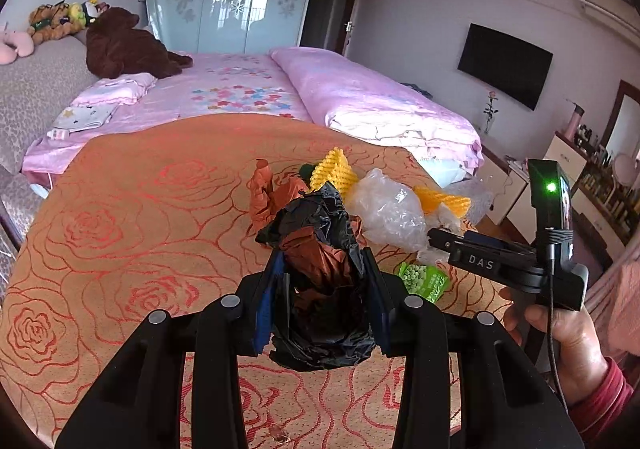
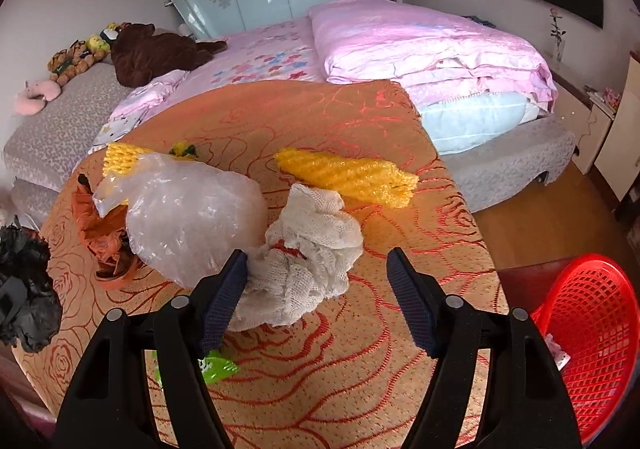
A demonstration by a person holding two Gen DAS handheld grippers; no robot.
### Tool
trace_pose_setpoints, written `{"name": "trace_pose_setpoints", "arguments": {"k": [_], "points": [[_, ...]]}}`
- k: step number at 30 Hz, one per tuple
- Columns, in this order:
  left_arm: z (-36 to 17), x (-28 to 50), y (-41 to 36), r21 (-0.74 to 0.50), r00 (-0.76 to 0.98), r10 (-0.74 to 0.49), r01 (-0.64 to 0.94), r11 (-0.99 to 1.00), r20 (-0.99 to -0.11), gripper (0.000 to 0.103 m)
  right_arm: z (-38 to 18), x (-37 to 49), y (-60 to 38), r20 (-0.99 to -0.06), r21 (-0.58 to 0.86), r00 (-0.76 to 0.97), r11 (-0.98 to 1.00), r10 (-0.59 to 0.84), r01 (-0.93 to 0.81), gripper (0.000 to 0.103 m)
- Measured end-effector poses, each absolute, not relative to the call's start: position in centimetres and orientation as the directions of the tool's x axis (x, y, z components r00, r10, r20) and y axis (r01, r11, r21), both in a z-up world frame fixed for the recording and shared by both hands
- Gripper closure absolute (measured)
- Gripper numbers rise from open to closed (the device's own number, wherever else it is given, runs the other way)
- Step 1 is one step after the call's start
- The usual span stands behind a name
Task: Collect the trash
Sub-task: 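Grasp the black plastic bag with the left gripper while the right gripper grasps the white mesh cloth, then carry black bag and white mesh cloth to the red basket and release both inside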
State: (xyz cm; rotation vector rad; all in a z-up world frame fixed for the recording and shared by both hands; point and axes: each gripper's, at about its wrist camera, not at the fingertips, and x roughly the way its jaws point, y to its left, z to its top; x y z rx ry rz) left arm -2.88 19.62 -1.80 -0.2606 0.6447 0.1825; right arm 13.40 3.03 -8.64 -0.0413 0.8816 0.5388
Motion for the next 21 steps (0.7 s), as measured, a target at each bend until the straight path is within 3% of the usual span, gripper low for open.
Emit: {"name": "trace_pose_setpoints", "arguments": {"k": [4, 7, 21], "points": [[-1.9, -2.8, 19.5, -0.181, 0.784, 0.087, -0.248, 0.952, -0.615, 0.066, -9.0, 13.2, 3.7, -0.748, 0.179, 0.492, 0.85, 0.444, -0.495, 0.058], [-1.9, -2.9, 19.5, -0.18, 0.784, 0.089, -0.248, 0.952, -0.615, 0.066, -8.8, 12.8, 4.1, -0.746, 0.168, 0.495, 0.845, 0.446, -0.508, 0.065], [-1.6, -3.4, 19.1, -0.159, 0.794, 0.117, -0.261, 0.952, -0.597, 0.066, -6.2, 9.5, 1.4, -0.693, 0.116, 0.578, 0.858, 0.431, -0.501, 0.069]]}}
